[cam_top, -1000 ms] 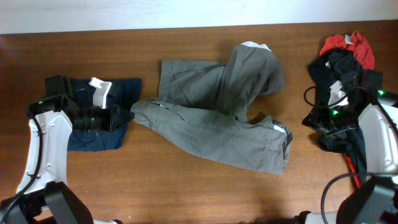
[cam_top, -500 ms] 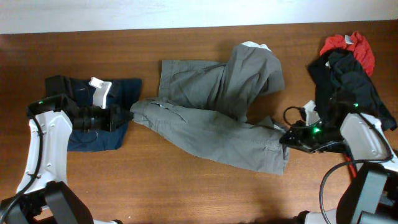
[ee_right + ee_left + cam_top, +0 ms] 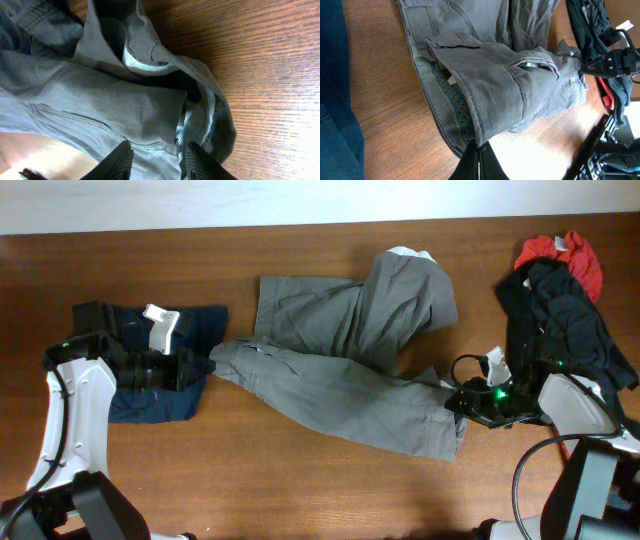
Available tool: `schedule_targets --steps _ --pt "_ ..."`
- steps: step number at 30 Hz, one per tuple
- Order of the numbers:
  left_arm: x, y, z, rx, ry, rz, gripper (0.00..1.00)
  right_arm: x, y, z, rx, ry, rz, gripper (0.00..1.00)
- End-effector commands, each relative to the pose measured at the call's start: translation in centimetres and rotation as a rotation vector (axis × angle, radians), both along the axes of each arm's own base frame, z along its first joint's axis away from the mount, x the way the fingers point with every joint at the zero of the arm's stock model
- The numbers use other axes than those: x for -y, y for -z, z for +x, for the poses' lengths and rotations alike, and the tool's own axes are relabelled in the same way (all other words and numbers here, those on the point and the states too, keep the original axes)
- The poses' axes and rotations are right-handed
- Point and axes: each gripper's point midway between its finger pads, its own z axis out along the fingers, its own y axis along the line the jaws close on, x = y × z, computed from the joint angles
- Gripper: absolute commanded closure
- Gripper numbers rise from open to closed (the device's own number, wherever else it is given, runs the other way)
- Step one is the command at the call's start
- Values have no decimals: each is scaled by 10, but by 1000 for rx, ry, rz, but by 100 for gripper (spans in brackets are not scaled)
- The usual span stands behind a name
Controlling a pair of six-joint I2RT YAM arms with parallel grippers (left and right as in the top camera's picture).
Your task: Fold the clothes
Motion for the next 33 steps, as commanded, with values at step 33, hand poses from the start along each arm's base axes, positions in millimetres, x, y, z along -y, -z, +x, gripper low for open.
schedule_targets --steps 33 --pt "-1 -50 12 105 -37 -5 99 -12 -130 25 347 -45 24 96"
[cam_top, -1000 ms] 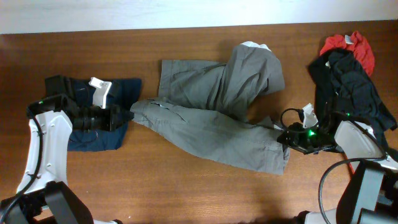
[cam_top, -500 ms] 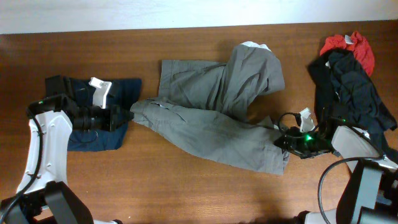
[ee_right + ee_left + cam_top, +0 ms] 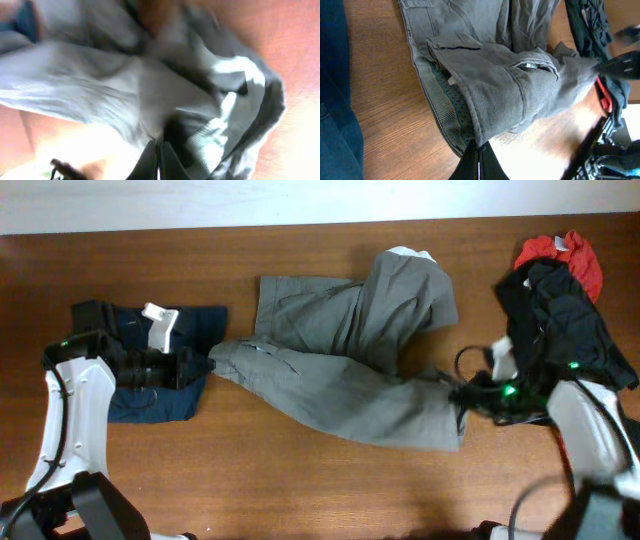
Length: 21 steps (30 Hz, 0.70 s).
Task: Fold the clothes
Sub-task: 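Lift the trousers with both grippers and swing them upward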
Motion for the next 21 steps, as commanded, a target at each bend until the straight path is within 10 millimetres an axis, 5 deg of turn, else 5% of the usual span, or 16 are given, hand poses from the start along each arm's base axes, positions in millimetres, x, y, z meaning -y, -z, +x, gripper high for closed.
schedule_targets --steps 1,5,12,16,21 --pt "0 -59 11 150 -19 11 99 7 -80 19 237 -3 -85 96" --pt "-3 -125 14 314 -43 62 99 15 -163 21 438 28 -205 96" --pt "-6 -221 -4 568 -76 177 99 22 -261 3 634 77 -344 96" --pt "0 -294 -30 767 -104 218 100 28 -332 -19 763 161 -433 96" --pt "12 -370 -72 944 -162 199 100 33 -395 -51 863 337 -442 96"
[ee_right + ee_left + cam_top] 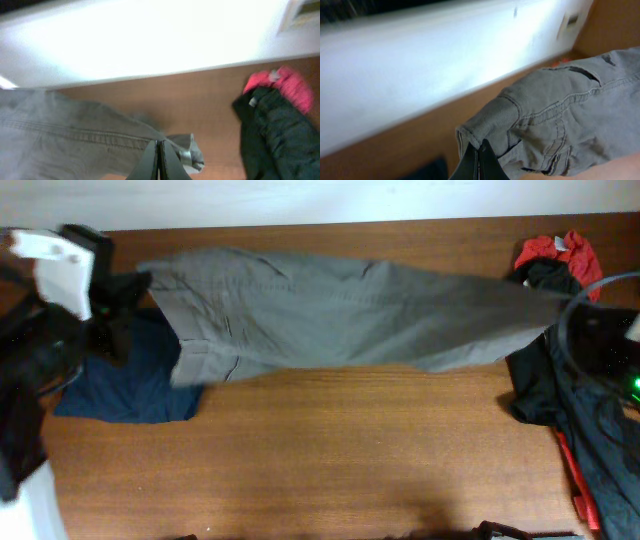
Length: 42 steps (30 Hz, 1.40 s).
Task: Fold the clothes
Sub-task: 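Lift the trousers with both grippers and swing them upward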
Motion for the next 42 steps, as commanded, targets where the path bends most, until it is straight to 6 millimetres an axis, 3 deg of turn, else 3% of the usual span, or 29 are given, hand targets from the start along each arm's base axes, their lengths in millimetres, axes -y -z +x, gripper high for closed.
schedule_targets --steps 1,5,9,14,17,20,22,26,31,33,37,40,41,42 --pt "12 -64 -44 159 -29 -30 100 6 -48 -26 126 124 21 96" --pt "24 -115 -89 329 -26 -1 100 -3 -95 -54 278 120 -13 96" --pt "34 -150 -127 456 -22 20 100 -11 -124 -81 379 122 -31 96" --pt "24 -171 -146 526 -133 12 100 -16 -137 -108 428 146 -33 96" --pt "18 -162 -139 478 -164 2 100 -13 -131 -111 405 172 -33 96" --pt "11 -139 -113 361 -176 -24 100 -7 -118 -101 341 185 -22 96" --pt "3 -119 -85 266 -180 -41 100 -3 -106 -87 282 187 -9 96" --pt "-9 -76 -25 92 -154 -76 100 12 -74 -41 128 191 23 96" --pt "-5 -13 59 -105 -24 -134 100 36 -15 36 -91 184 55 96" --pt "0 20 97 -191 12 -152 100 45 12 72 -172 166 77 96" --pt "17 86 167 -304 69 -162 99 46 63 136 -286 61 156 96" --pt "31 143 219 -346 99 -145 94 47 102 191 -322 -4 192 95" --pt "36 160 232 -356 111 -144 89 49 111 205 -321 -9 190 95" --pt "41 180 248 -363 123 -144 81 52 122 222 -316 -13 187 88"
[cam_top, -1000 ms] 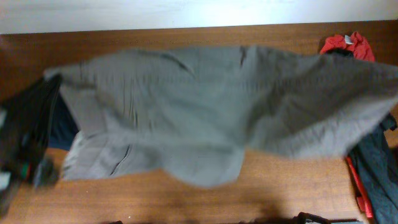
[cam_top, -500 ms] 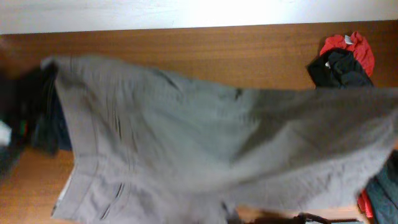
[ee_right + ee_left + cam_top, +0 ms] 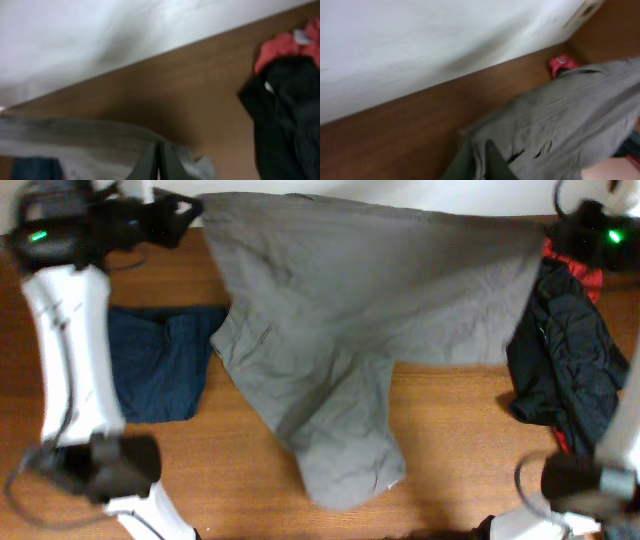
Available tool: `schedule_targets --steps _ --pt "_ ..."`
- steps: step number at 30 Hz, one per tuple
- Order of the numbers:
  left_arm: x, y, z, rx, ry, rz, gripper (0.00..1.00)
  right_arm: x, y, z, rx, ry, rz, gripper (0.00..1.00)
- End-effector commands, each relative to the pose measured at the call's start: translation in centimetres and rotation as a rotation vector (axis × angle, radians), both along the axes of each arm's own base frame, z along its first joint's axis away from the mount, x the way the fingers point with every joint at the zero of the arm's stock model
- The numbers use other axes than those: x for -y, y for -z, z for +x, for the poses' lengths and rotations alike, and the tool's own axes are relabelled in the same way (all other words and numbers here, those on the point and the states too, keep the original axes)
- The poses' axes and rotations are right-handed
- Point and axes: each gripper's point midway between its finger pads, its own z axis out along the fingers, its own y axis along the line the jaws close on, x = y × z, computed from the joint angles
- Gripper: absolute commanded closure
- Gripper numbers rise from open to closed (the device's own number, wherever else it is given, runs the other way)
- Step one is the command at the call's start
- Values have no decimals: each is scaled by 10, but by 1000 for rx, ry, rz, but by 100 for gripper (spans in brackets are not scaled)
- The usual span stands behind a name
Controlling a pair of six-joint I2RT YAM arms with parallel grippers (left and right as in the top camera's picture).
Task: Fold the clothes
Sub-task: 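Lift the trousers with both grippers and swing them upward, then lay the trousers flat on the table and release both grippers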
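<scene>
Grey trousers (image 3: 360, 310) hang spread wide in the air between both arms, one leg drooping to the table's front middle (image 3: 350, 470). My left gripper (image 3: 185, 208) is shut on their top left corner. In the left wrist view the left gripper (image 3: 479, 162) pinches grey cloth (image 3: 560, 110). My right gripper (image 3: 558, 228) is shut on the top right corner. The right wrist view shows the right gripper (image 3: 158, 156) closed on a grey edge (image 3: 90, 135).
A folded dark blue garment (image 3: 160, 360) lies on the table at the left. A black and red pile of clothes (image 3: 560, 370) sits at the right edge, partly behind the hanging trousers; its red piece (image 3: 285, 45) and black piece (image 3: 292, 115) show in the right wrist view.
Both grippers have risen, still shut on the trousers. The trousers, then a stretched band over the far side, now hang broad, with a leg reaching the front middle.
The trousers lay crumpled mid-table, my left gripper shut on their left end and my right one open at the right end. Then the right gripper was shut on that end. Later both arms held the trousers stretched in the air, and now higher still.
</scene>
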Motion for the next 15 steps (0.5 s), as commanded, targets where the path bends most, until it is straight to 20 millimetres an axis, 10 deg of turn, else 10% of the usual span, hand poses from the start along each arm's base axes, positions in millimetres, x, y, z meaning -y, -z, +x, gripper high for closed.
schedule_targets --steps 1,3,4,8,15 --pt "14 57 38 -44 25 2 71 -2 25 41 26 -57 8 79" --pt "18 87 60 -77 6 -33 27 4 39 64 44 -58 3 56" --pt "18 96 65 -100 -10 -53 22 6 45 69 45 -62 12 51" --pt "-6 95 67 -137 -71 -87 14 18 46 61 31 -58 4 42" --pt "-45 36 17 -112 -95 -31 13 34 16 12 15 -24 -24 39"
